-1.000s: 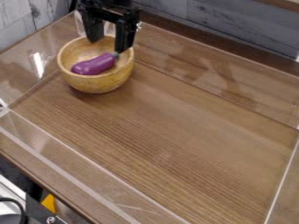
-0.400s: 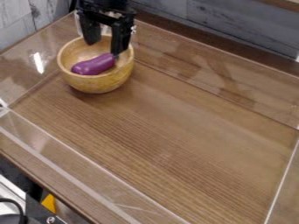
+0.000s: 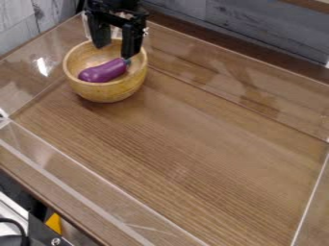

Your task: Remove the purple eggplant from inside the brown bowl and put it on the table

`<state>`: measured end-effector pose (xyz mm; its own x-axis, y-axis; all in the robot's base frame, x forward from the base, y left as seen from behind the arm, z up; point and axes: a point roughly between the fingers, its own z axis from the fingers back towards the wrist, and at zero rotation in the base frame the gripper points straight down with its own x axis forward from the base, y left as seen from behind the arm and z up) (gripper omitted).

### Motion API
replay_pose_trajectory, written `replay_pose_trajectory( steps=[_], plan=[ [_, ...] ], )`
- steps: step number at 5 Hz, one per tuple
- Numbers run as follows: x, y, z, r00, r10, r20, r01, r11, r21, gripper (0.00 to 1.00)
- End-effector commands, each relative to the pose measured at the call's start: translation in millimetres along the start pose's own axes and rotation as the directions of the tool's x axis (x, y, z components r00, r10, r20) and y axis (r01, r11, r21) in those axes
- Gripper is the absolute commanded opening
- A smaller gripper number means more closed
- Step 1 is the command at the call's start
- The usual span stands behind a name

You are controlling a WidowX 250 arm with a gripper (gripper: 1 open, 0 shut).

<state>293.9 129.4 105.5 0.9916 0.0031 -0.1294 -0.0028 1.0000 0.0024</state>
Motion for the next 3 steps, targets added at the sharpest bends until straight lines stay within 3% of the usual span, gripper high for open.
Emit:
replay_pose_trajectory(
  steps=[1, 3],
  plan=[
    [6.7, 8.4, 15.9, 0.998, 0.006, 0.061, -0.008, 1.0, 0.023, 1.0],
    [13.5, 12.4, 12.9, 0.998, 0.01, 0.067, -0.011, 1.0, 0.021, 1.0]
  ],
)
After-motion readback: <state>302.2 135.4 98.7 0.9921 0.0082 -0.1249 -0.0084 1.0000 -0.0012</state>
